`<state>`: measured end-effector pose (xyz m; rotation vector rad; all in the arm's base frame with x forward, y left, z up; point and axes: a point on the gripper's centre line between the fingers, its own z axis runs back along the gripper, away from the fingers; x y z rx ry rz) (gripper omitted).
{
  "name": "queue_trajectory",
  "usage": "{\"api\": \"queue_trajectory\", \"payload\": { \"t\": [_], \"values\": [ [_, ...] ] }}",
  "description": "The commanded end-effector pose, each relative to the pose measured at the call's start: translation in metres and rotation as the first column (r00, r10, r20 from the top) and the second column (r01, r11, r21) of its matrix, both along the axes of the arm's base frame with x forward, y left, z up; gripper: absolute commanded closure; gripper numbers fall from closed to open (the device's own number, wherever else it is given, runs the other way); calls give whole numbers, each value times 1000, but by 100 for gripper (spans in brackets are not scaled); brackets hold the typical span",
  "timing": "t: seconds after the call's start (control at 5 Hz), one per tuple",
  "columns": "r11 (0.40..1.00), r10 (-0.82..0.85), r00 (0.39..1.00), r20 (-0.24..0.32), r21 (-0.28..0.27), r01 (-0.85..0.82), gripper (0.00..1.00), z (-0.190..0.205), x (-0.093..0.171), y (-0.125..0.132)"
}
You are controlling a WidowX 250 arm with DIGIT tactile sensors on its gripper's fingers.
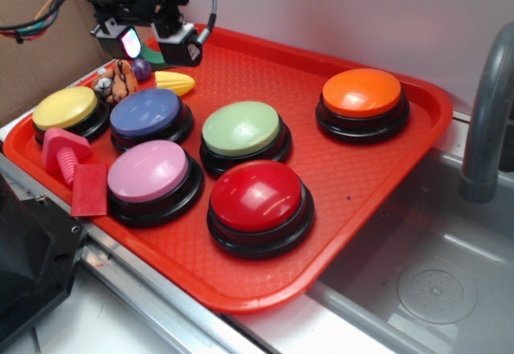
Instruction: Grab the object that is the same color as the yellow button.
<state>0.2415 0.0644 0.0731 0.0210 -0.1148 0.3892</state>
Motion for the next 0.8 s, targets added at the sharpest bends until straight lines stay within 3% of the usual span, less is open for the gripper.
{"api": "queue_trajectory", "payload": {
  "t": [0.0, 0.6],
  "values": [
    [999, 40, 998, 40, 15, -41, 0, -1, 15, 22],
    [998, 56, 998, 13, 2, -56, 0, -22, 28, 30]
  ]
}}
